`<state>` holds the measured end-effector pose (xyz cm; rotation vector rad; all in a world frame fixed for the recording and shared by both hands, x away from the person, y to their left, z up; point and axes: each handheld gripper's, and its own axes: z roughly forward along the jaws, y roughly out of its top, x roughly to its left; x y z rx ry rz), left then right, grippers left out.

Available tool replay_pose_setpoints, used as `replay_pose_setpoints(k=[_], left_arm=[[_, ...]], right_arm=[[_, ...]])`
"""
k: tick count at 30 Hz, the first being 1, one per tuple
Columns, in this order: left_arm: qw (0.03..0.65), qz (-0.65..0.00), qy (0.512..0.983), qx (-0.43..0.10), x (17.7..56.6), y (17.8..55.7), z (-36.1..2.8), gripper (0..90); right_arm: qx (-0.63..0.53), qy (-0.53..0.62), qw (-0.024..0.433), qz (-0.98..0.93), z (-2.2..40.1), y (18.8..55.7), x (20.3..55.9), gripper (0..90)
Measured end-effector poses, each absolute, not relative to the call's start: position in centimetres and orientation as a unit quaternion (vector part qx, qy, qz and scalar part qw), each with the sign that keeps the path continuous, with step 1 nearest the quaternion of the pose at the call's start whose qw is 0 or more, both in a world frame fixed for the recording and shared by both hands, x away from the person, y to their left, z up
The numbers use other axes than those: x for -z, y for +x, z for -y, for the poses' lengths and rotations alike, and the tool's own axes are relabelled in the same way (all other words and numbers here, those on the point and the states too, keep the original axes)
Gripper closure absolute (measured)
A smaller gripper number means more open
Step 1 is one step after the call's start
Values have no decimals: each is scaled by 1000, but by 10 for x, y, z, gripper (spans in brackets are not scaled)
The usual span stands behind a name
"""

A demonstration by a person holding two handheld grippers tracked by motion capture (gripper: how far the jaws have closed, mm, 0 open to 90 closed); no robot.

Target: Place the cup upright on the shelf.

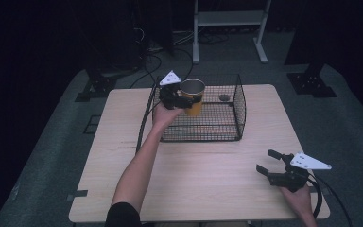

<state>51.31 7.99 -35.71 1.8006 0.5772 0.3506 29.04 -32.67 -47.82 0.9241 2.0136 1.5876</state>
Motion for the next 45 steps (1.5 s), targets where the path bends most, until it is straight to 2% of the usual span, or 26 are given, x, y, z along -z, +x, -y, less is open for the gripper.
replay_pose_setpoints(k=[24, 30, 45], left_arm=[[536, -254, 793, -138, 374, 529, -63, 131], [523, -248, 801, -151, 378, 531, -60, 131], [479, -247, 833, -129, 384, 538, -52, 130]], right_arm=[[-572, 332, 203, -722, 327, 291, 478, 167], [-573, 333, 203, -721, 328, 291, 478, 167], [-573, 331, 201, -722, 327, 291, 478, 167]])
